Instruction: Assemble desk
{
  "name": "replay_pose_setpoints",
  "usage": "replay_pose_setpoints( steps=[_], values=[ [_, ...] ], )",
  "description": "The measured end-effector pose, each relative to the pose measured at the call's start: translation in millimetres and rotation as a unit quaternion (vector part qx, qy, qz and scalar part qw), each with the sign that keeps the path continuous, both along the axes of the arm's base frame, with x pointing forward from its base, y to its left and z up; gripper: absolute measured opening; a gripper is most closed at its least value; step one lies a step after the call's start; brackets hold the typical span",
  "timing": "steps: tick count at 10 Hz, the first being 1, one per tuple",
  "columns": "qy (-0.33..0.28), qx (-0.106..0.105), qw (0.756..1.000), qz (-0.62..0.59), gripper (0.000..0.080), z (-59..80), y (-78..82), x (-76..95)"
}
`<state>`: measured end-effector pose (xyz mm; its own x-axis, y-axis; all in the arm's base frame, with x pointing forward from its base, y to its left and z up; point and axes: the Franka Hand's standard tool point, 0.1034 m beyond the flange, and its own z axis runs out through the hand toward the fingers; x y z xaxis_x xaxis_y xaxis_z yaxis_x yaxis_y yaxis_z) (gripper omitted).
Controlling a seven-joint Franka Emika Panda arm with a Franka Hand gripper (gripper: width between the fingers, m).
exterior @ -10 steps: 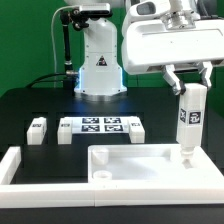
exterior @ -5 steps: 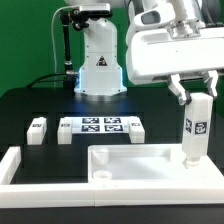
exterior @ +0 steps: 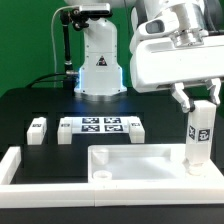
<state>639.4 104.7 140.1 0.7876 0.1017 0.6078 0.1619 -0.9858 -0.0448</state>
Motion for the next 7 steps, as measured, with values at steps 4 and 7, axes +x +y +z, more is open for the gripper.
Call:
replay_pose_setpoints(
  steps=[4, 7],
  values=[
    [0.009, 0.000, 1.000, 0.000, 0.0290, -14.8, 0.0, -3.8],
    [0.004, 0.000, 1.000, -0.001, 0.0290, -15.1, 0.0, -3.3]
  ],
)
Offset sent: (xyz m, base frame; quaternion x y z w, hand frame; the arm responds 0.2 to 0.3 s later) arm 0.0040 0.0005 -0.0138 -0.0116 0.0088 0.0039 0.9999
